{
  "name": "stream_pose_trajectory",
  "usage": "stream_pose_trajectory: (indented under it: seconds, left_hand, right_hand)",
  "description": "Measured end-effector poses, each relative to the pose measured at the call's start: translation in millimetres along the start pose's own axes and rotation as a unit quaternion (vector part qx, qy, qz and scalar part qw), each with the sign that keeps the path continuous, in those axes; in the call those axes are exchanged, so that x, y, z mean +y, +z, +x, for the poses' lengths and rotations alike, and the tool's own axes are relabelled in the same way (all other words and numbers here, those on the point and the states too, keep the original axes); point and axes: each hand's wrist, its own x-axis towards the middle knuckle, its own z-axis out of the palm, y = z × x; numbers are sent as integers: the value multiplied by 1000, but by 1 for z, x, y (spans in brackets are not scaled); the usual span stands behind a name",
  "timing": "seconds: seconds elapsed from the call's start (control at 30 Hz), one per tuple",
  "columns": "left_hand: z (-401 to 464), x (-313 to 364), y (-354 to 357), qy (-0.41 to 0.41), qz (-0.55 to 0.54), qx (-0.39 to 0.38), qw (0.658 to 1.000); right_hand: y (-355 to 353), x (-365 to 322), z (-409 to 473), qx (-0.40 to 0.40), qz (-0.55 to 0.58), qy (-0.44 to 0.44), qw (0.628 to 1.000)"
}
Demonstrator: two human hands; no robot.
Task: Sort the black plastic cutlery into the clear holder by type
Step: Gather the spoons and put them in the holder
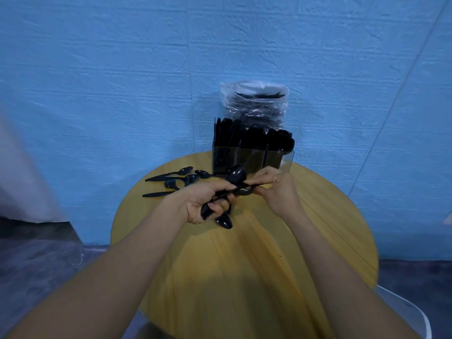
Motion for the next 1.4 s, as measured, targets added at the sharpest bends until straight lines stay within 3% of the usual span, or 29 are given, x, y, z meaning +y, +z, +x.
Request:
stream_pose_trajectory:
  seconds: [0.13, 0.23, 0.4, 0.53, 0.7, 0.87, 1.07, 1.23, 1.4]
  left_hand:
    - [1, 0, 1, 41, 22, 25, 999]
    - [3, 0, 2, 84, 70, 38, 993]
    - [4, -5, 9, 162, 181, 100, 965]
    - [7, -8, 11, 209, 240, 127, 940]
    - [8, -11, 18, 266, 271, 146, 914]
    - [10, -16, 16, 305, 381, 161, 858]
    - [11, -23, 14, 339, 415, 191, 822]
    - [5, -25, 15, 349, 401, 152, 833]
    - [-2, -26, 17, 353, 355, 109, 859]
  right_hand:
    - [-6, 3, 0, -24, -39, -24, 999]
    - [-11, 4, 1, 9, -78, -41, 996]
    - [-20, -2, 0, 76, -64, 37, 994]
    - [-16, -18, 0, 19, -124, 83, 989]
    - [1, -40, -2, -54, -4, 248, 967]
    - [11, -55, 5, -19, 155, 377, 913]
    - [9, -56, 11, -18, 283, 421, 861]
    - [4, -52, 13, -8, 397, 445, 803]
    - [4, -49, 11, 8, 421, 421, 803]
